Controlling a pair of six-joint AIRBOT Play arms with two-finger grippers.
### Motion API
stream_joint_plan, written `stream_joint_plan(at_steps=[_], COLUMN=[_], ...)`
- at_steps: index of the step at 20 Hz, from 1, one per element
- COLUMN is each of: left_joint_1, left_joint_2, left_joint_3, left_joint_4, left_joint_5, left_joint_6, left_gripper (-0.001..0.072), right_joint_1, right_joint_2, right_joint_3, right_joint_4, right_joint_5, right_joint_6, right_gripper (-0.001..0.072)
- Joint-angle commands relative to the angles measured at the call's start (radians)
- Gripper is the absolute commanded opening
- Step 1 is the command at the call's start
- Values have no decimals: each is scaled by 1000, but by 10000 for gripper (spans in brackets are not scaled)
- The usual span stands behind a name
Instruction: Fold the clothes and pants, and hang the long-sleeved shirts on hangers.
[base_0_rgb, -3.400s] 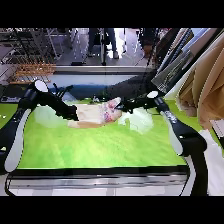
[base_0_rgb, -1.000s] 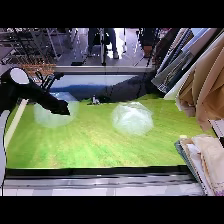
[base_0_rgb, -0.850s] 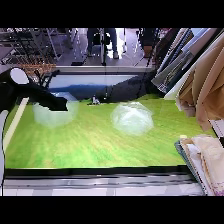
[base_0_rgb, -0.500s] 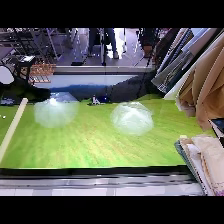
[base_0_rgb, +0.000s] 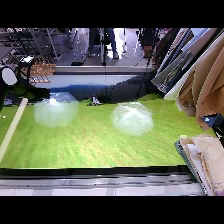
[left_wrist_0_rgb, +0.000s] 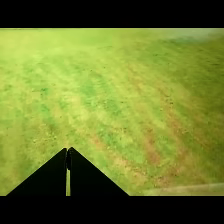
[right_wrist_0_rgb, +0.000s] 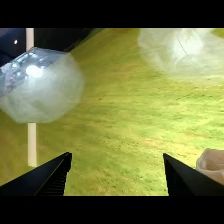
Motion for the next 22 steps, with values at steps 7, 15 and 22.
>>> stream_joint_plan(at_steps=[7, 15, 22], left_joint_1=[1, 1, 1], left_joint_2=[-39, -82, -114], left_joint_3=[0, 0, 0], left_joint_4=[3, 3, 3], left_joint_5=[3, 3, 3], left_joint_6=[0, 0, 0], left_gripper=[5, 5, 5], right_joint_1=[5, 5, 5], right_joint_2=[1, 1, 1], right_joint_3=[1, 1, 1], right_joint_4=[-10, -10, -10], right_joint_5=[0, 0, 0], right_joint_6=[-3, -3, -3], right_gripper=[655, 655, 655])
